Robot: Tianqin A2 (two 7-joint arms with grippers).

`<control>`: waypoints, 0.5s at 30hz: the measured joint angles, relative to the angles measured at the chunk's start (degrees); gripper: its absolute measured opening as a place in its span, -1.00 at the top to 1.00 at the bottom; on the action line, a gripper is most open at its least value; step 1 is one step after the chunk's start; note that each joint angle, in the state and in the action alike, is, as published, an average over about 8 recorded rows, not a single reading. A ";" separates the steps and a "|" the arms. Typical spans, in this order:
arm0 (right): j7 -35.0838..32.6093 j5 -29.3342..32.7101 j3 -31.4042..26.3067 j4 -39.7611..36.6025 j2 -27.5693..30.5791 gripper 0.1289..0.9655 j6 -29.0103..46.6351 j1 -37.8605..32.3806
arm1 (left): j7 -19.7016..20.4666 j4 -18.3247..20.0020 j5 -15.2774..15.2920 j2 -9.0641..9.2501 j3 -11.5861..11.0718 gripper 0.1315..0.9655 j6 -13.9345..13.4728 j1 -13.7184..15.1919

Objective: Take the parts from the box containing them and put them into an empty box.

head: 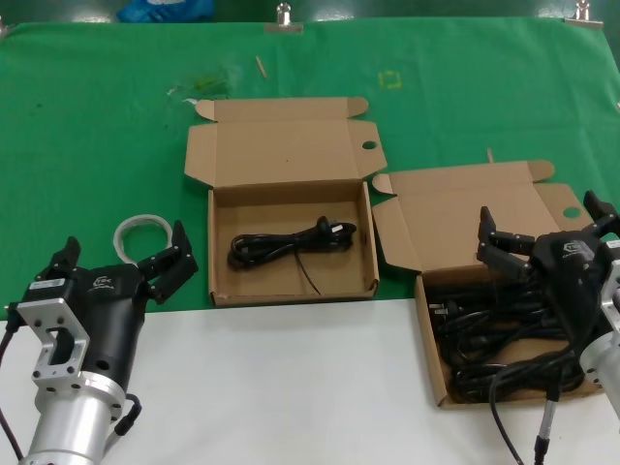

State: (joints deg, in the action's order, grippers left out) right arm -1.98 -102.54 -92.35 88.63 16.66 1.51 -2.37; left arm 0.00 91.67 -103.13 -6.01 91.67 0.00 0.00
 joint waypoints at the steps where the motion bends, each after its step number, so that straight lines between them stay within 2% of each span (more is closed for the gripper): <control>1: 0.00 0.00 0.00 0.00 0.00 -1.00 0.00 0.00 | 0.00 0.00 0.00 0.00 0.00 -1.00 0.00 0.00; 15: 0.00 0.00 0.00 0.00 0.00 -1.00 0.00 0.00 | 0.00 0.00 0.00 0.00 0.00 -1.00 0.00 0.00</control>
State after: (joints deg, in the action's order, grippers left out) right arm -1.98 -102.54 -92.35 88.63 16.66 1.51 -2.37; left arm 0.00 91.67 -103.13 -6.01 91.67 0.00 0.00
